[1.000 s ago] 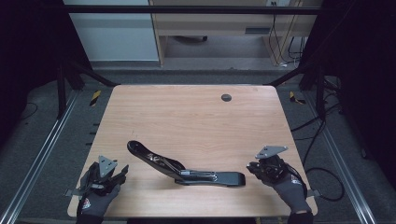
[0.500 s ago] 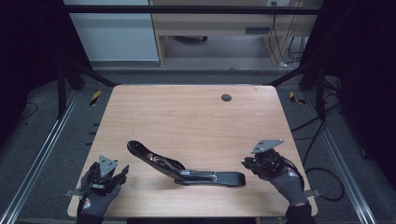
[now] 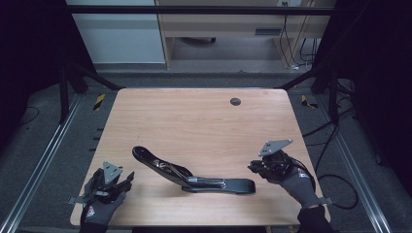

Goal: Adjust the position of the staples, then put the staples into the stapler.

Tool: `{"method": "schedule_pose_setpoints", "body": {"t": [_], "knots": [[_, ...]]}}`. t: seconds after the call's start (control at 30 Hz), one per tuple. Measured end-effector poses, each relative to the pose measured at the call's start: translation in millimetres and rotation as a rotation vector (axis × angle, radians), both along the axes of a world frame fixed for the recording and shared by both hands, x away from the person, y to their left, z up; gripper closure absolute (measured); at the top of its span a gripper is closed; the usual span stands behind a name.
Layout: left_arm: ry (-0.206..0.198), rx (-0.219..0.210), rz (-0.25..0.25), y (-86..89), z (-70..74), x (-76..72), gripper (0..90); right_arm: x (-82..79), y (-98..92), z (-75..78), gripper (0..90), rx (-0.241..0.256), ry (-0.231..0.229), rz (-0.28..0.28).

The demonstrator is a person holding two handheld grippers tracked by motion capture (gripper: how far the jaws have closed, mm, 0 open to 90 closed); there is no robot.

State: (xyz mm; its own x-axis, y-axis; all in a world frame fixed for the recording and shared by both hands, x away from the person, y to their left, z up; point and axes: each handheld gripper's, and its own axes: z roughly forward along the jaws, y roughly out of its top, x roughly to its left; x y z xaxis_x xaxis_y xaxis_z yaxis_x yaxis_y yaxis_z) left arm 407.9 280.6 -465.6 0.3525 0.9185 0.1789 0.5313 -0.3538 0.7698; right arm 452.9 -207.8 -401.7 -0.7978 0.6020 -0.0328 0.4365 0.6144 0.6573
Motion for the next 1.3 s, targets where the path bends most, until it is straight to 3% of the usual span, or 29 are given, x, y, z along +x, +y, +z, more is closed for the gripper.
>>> {"method": "schedule_pose_setpoints", "body": {"t": [0.67, 1.3], "knots": [[0.005, -0.004, -0.008, -0.2, -0.4, 1.5, 51.3, 4.6, 23.3, 22.1, 78.0, 0.001, -0.007, 0.127], [0.014, -0.001, -0.008, -0.8, -1.7, 2.8, 51.2, 8.2, 46.6, 22.6, 78.0, 0.007, -0.016, 0.229]]}}
